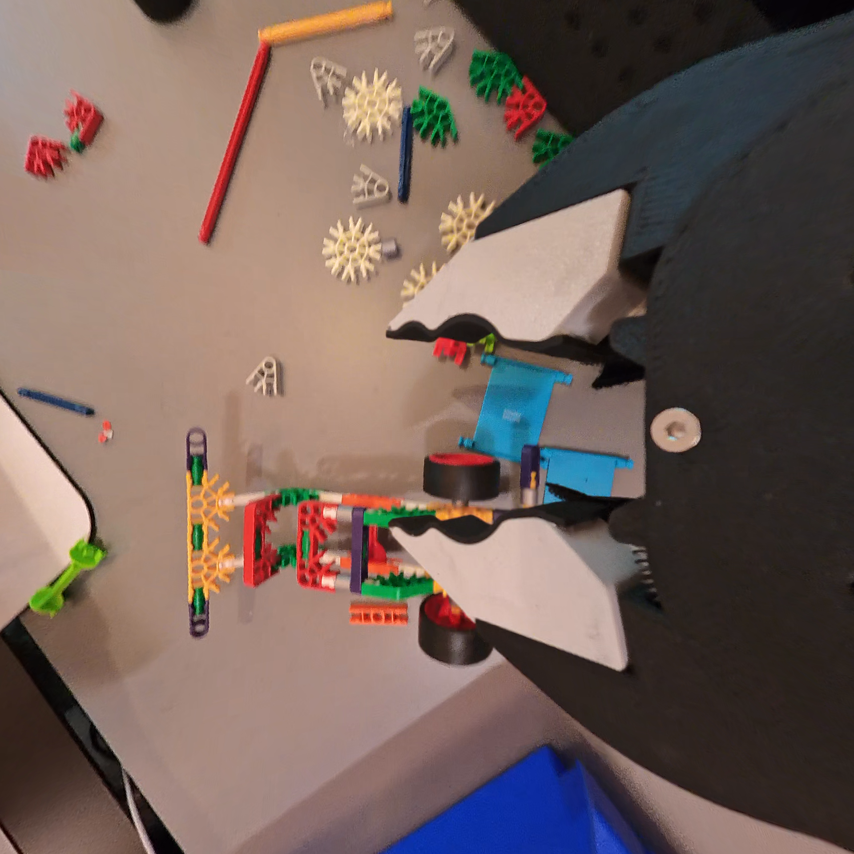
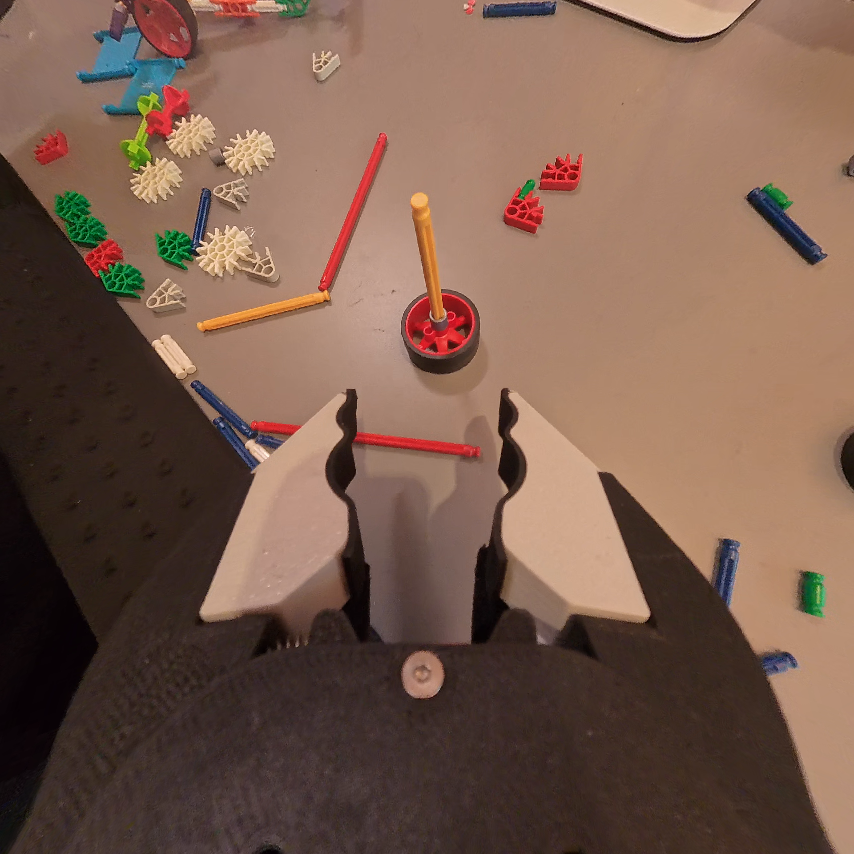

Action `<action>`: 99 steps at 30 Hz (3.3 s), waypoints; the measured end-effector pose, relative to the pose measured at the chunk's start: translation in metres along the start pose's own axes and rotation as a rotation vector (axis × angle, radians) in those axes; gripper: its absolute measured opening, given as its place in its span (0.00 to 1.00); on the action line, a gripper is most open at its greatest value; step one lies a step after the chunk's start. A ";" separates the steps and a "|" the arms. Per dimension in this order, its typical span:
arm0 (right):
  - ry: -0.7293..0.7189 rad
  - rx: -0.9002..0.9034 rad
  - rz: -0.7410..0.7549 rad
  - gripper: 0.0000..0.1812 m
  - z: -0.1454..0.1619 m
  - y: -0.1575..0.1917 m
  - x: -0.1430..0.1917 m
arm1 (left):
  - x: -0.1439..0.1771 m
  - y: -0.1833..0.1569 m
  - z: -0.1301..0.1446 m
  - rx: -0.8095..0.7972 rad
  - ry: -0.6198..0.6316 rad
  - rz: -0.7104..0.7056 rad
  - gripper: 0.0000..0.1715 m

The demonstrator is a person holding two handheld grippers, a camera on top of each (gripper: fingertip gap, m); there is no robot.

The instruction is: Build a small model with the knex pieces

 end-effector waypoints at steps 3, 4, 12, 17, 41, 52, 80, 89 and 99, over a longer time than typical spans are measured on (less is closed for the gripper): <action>0.010 -0.010 -0.014 0.34 0.006 0.001 0.006 | 0.010 -0.018 0.009 -0.047 -0.008 0.043 0.42; 0.011 -0.013 -0.022 0.34 0.008 0.002 0.008 | 0.012 -0.022 0.013 -0.060 0.000 0.051 0.42; 0.060 -0.023 0.014 0.33 0.022 -0.005 0.024 | 0.024 -0.038 0.041 -0.091 0.031 0.113 0.41; 0.053 -0.059 0.057 0.36 0.032 -0.017 0.049 | 0.026 -0.046 0.047 -0.120 0.037 0.117 0.41; 0.148 0.111 -0.106 0.22 -0.016 -0.016 -0.068 | 0.028 -0.099 0.007 -0.096 -0.089 0.205 0.39; 0.247 0.198 -0.216 0.22 -0.056 0.026 -0.081 | 0.030 -0.189 -0.084 -0.123 -0.315 0.477 0.30; 0.031 0.036 -0.526 0.22 -0.100 0.104 -0.111 | 0.057 -0.161 -0.078 0.282 -0.408 0.751 0.11; 0.079 0.060 -0.534 0.22 -0.101 0.111 -0.114 | 0.061 -0.170 -0.077 0.180 -0.384 0.781 0.09; -0.145 0.036 -0.495 0.33 -0.126 0.110 -0.115 | 0.069 -0.136 -0.091 0.366 -0.476 0.743 0.01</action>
Point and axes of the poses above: each gripper's, where its closed fingertips meet, x back along the fingers, z out of its underside, y = z × x across the jaws, the point moved 2 cm from there along x, back along the fingers, and after that the axes turned 15 degrees about -z, right-handed, at the moved point
